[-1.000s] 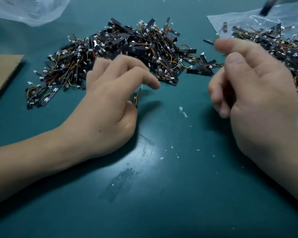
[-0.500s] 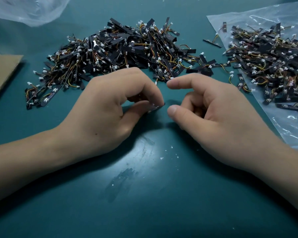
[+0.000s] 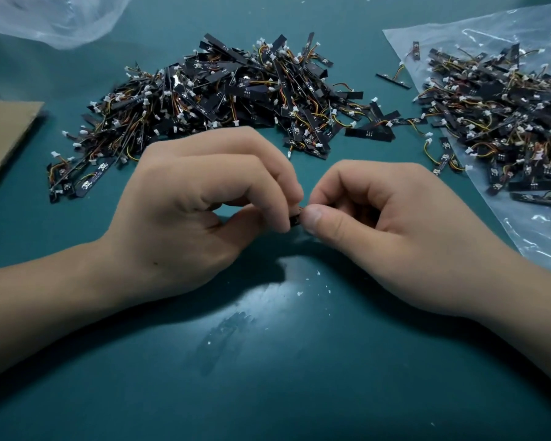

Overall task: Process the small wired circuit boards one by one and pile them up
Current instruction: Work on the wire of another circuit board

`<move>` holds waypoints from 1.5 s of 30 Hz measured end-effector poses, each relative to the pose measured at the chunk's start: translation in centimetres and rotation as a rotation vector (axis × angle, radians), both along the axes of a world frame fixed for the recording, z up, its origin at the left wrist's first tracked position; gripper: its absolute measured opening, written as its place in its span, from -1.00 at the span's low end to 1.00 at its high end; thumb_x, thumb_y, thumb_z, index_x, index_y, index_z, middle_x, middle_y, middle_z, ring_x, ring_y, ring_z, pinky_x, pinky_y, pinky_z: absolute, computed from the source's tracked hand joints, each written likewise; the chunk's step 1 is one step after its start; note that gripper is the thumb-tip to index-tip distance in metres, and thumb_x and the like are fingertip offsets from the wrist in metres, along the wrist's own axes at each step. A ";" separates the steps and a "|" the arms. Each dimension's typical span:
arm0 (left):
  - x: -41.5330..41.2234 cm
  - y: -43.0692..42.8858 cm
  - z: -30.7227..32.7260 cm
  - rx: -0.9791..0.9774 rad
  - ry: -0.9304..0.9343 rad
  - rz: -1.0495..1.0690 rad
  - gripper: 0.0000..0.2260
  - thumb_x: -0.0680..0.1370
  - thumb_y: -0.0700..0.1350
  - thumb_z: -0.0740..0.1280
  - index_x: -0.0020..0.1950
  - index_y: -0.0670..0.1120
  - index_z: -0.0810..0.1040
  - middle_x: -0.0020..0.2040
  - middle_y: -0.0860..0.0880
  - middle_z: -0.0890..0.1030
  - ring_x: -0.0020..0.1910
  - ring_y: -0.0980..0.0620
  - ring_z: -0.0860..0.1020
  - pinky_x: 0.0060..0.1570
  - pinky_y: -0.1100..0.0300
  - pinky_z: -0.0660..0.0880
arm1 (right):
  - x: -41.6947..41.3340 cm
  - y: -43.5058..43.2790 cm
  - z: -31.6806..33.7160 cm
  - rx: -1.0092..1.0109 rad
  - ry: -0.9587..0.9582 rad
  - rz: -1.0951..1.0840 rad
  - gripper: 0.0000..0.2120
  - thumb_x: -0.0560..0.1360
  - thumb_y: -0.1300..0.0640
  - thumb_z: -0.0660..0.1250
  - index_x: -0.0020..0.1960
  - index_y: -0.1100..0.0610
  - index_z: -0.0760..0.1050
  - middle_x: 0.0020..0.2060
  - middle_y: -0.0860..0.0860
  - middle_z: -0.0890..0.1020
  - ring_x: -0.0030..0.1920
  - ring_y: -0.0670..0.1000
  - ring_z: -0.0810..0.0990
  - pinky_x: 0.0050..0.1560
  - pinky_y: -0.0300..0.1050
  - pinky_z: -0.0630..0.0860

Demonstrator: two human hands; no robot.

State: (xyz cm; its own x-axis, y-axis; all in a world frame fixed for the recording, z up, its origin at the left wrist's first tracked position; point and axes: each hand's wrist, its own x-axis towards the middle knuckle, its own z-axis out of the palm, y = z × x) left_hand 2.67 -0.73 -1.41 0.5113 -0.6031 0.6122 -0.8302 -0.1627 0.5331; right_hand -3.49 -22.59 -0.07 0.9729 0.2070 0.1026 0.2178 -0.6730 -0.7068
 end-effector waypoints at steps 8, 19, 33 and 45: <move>-0.2 -0.4 0.8 0.027 0.123 0.200 -0.85 0.59 -0.06 0.46 0.12 0.00 0.55 -0.07 0.14 0.63 -0.10 0.03 0.60 -0.10 0.07 0.52 | 0.1 -0.1 -0.2 -0.002 -0.044 0.004 -0.75 0.53 -0.23 0.30 -0.16 -0.08 0.55 -0.41 -0.13 0.53 -0.37 -0.05 0.49 -0.33 -0.15 0.33; -0.7 -0.5 1.5 0.343 0.148 0.091 -0.79 0.61 -0.05 0.34 -0.08 -0.16 0.67 -0.31 0.02 0.55 -0.27 0.06 0.52 -0.25 0.14 0.41 | -0.1 -0.3 -0.2 0.186 -0.046 0.066 -0.88 0.57 -0.01 0.34 -0.12 -0.02 0.55 -0.43 0.03 0.53 -0.44 0.02 0.44 -0.40 -0.13 0.39; -1.1 -0.8 1.8 0.253 0.341 0.140 -0.74 0.55 -0.05 0.30 -0.14 -0.19 0.67 -0.33 -0.03 0.59 -0.32 -0.06 0.54 -0.27 0.18 0.38 | -0.1 -0.1 -0.1 0.019 -0.053 0.048 -0.78 0.60 -0.10 0.27 -0.12 -0.03 0.58 -0.38 -0.04 0.57 -0.35 0.02 0.53 -0.34 -0.06 0.43; -1.4 -1.0 2.0 0.331 0.270 0.130 -0.77 0.53 -0.07 0.32 -0.15 -0.19 0.68 -0.33 0.03 0.58 -0.33 0.04 0.50 -0.25 0.23 0.35 | -0.2 -0.1 0.1 -0.019 -0.047 0.049 -0.76 0.58 -0.09 0.24 -0.19 -0.03 0.53 -0.36 -0.05 0.59 -0.30 0.03 0.55 -0.30 -0.01 0.46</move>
State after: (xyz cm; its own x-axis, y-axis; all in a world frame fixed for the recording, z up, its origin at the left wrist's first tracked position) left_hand 1.28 -1.75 0.60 0.7107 -0.6643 0.2314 -0.6300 -0.4548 0.6295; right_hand -3.74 -22.65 0.00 0.9558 0.2568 0.1434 0.2834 -0.6738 -0.6824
